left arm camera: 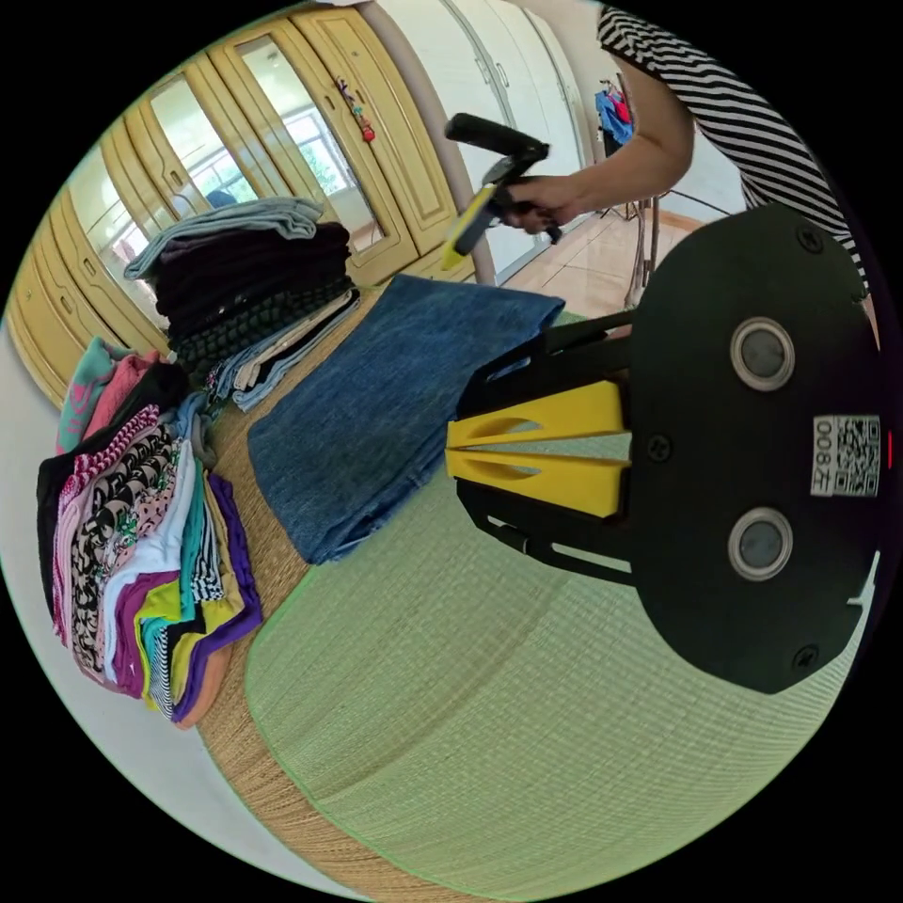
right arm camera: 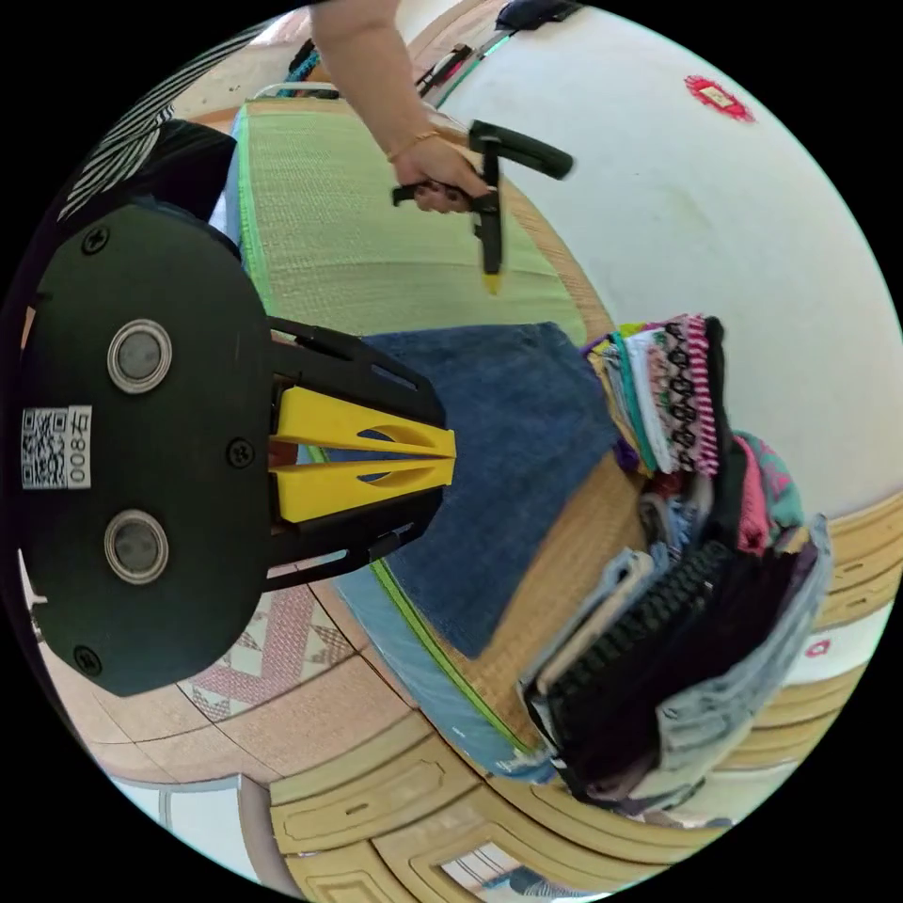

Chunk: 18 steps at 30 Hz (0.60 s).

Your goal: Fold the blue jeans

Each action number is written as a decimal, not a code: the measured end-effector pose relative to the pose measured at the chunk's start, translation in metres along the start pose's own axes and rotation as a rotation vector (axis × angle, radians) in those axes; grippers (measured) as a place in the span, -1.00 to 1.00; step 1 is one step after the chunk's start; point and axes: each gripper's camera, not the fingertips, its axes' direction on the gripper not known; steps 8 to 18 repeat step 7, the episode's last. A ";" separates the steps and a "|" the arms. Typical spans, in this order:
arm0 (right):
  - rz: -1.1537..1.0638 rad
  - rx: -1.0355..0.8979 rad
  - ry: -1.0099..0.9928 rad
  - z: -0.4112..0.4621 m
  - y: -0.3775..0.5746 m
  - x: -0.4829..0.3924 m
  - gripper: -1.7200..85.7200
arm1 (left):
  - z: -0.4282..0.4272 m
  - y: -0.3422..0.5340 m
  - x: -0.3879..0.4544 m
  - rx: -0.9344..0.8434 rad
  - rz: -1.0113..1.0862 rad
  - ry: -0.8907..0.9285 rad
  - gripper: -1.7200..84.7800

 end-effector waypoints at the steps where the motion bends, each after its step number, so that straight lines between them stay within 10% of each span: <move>1: 0.002 0.075 0.055 -0.020 -0.017 0.009 -0.91 | -0.007 0.018 -0.002 -0.016 -0.003 0.018 -0.96; 18: -0.076 0.353 0.217 -0.110 -0.133 0.049 -0.78 | -0.050 0.113 -0.012 -0.080 -0.059 0.038 -0.96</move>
